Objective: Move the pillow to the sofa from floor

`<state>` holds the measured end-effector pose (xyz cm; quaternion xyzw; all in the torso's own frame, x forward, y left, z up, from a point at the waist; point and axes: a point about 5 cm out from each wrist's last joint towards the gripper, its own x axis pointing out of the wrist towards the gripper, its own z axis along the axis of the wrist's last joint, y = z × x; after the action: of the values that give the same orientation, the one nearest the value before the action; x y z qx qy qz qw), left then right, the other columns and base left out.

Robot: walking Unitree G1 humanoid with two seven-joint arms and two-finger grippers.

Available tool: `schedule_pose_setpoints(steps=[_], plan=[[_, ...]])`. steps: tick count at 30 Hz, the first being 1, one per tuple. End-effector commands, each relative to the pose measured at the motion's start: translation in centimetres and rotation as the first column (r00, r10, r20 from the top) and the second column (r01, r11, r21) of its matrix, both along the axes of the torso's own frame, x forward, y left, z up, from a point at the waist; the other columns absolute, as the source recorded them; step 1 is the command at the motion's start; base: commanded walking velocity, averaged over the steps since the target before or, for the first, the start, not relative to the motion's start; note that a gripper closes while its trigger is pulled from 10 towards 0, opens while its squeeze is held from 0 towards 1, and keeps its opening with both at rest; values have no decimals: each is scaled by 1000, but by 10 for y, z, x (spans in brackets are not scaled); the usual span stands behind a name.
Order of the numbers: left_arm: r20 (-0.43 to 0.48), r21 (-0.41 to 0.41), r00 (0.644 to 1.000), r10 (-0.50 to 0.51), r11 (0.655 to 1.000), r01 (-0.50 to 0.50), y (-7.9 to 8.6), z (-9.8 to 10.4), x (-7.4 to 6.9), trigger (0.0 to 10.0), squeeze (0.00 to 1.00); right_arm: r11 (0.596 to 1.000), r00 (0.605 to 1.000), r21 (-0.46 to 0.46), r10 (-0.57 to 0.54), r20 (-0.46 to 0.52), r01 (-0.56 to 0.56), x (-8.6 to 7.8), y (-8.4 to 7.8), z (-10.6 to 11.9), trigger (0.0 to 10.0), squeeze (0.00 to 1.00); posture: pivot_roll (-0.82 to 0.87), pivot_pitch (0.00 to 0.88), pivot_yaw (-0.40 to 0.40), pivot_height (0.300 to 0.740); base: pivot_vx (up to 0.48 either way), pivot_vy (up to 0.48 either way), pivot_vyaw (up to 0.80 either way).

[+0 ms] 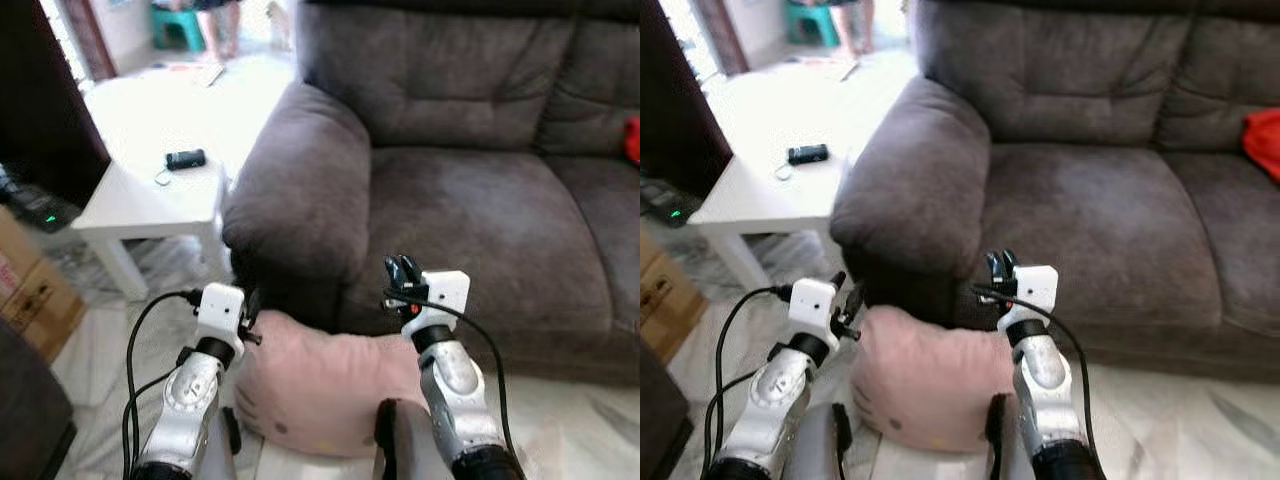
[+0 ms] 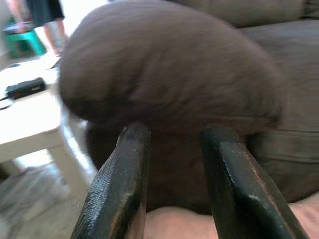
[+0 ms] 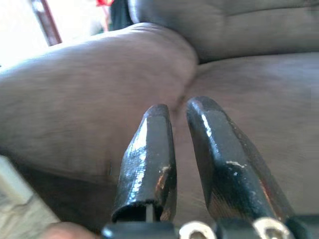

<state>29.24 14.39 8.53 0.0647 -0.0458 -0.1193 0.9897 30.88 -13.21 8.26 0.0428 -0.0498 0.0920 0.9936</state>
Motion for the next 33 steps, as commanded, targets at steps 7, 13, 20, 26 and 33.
schedule_pose_setpoints(steps=[7,13,20,26,33], plan=[[1,10,1000,-5,1000,5,0,1,1,10000,0,1000,1000,-2,4,10,-4,0,2,1,10000,0,148,39,-16,520,0,0,-103],[1,10,1000,-5,1000,5,0,1,1,10000,0,1000,1000,-1,5,10,-5,0,2,1,10000,0,148,39,-16,520,0,0,0],[1,10,1000,-5,1000,5,0,1,1,10000,0,1000,1000,-1,5,10,-5,0,2,1,10000,0,148,39,-16,520,0,0,0],[16,10,1000,15,1000,-15,2,3,3,10000,0,1000,1000,-15,1,1,-1,2,4,1,10000,0,147,34,-19,515,0,0,0],[17,9,1000,21,1000,-21,3,3,3,10000,0,1000,1000,-20,23,2,-23,2,6,1,10000,0,150,36,-20,510,0,0,0]])
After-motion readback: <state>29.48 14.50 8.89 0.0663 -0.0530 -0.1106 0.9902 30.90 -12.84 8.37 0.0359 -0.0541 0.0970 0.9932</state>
